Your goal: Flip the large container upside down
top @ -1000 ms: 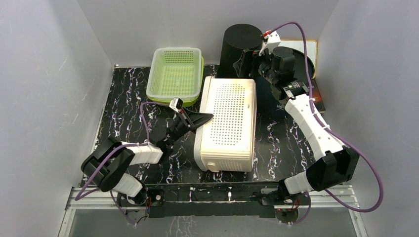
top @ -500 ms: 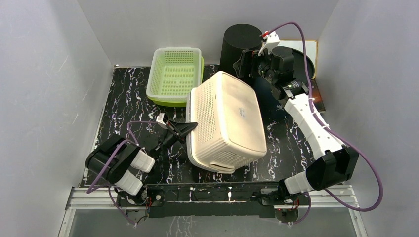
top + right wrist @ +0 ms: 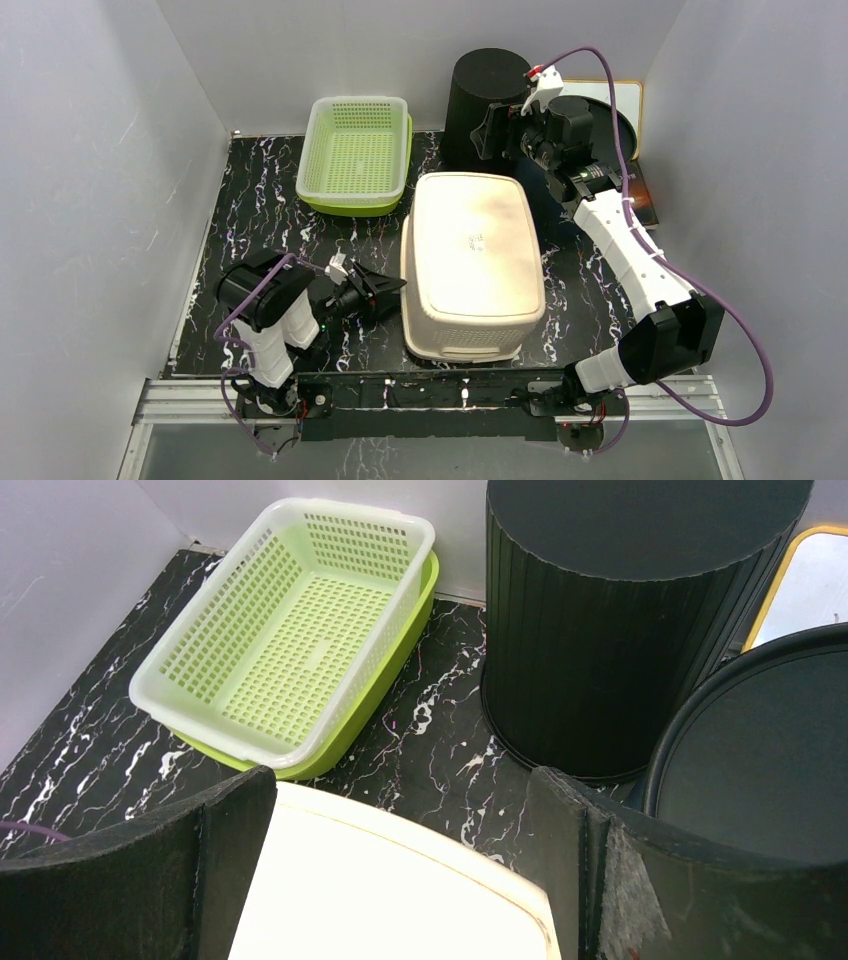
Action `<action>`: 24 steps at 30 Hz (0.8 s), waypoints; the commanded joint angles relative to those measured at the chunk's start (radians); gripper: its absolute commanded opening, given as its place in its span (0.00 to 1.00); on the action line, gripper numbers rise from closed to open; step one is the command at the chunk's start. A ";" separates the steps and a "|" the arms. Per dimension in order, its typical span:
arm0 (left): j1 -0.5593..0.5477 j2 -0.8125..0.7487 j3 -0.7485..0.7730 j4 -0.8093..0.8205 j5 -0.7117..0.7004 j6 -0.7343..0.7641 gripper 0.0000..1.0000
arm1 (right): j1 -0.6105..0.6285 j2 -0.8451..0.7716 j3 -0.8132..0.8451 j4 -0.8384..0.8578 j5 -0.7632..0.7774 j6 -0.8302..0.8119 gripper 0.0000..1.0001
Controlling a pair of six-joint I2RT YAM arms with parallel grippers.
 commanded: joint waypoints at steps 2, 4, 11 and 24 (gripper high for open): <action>0.018 0.055 -0.004 0.153 0.053 0.075 0.60 | 0.000 -0.013 -0.006 0.066 -0.014 -0.001 0.97; 0.031 0.072 -0.002 0.146 0.060 0.082 0.64 | -0.002 -0.016 -0.008 0.067 -0.015 -0.002 0.97; 0.095 0.079 0.045 0.010 0.109 0.137 0.98 | -0.002 -0.014 -0.010 0.063 -0.026 -0.004 0.97; 0.149 -0.490 0.523 -1.528 -0.148 0.798 0.98 | -0.001 -0.007 -0.023 0.075 -0.037 -0.001 0.97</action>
